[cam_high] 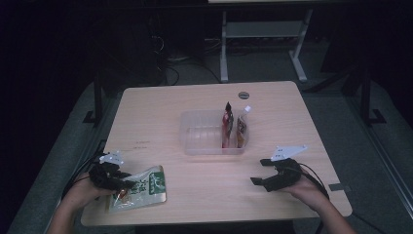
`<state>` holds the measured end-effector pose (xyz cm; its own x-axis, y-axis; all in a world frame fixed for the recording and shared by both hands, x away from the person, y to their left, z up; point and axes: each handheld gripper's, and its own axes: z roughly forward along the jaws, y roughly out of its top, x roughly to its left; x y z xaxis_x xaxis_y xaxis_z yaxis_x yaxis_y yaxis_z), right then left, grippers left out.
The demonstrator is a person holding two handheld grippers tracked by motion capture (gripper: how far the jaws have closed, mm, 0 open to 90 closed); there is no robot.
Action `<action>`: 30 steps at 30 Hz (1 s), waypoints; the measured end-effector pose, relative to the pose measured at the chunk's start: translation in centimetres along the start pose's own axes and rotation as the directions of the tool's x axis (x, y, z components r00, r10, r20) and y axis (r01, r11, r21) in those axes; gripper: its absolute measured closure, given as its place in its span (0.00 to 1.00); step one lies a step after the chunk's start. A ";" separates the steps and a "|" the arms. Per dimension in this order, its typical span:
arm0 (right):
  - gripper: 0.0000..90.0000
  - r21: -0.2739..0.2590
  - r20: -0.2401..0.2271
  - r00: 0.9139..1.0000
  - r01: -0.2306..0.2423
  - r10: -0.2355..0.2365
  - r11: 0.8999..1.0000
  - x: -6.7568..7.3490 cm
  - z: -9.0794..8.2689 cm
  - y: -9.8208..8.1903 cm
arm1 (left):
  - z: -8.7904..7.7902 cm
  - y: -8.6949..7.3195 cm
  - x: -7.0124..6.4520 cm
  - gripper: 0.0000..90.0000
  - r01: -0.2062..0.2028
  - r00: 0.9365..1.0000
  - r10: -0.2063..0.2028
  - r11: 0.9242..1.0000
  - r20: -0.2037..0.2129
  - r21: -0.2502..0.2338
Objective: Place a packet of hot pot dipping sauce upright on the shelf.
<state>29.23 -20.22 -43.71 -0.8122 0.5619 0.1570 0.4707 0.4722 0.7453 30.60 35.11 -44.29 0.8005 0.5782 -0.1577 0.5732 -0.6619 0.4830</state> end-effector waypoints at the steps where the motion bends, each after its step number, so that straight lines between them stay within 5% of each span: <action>1: 0.22 0.001 0.000 1.000 0.001 -0.001 1.000 0.0 0.0 0.0 | 0.0 0.0 0.0 0.74 0.004 1.000 -0.004 1.000 0.012 -0.003; 10: 0.23 0.000 -0.002 1.000 0.011 -0.011 1.000 -0.1 0.2 0.1 | -0.2 -0.1 0.1 0.97 0.022 0.999 -0.020 0.996 0.032 -0.084; 18: 0.23 -0.001 -0.035 0.999 -0.014 0.014 1.000 0.0 0.1 0.4 | -0.4 1.0 -0.5 0.99 0.010 1.000 -0.006 0.989 0.028 -0.144; 30: 0.19 0.015 -0.092 0.995 -0.026 0.027 1.000 0.8 0.9 1.4 | -0.2 4.7 -3.5 1.00 -0.030 0.997 0.045 0.971 0.058 -0.238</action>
<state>29.54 -18.54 -43.14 -0.8274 0.5096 0.2360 0.4965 0.4674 0.7314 30.48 30.02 -41.32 0.8346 0.5186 -0.1857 0.4905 -0.5464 0.6788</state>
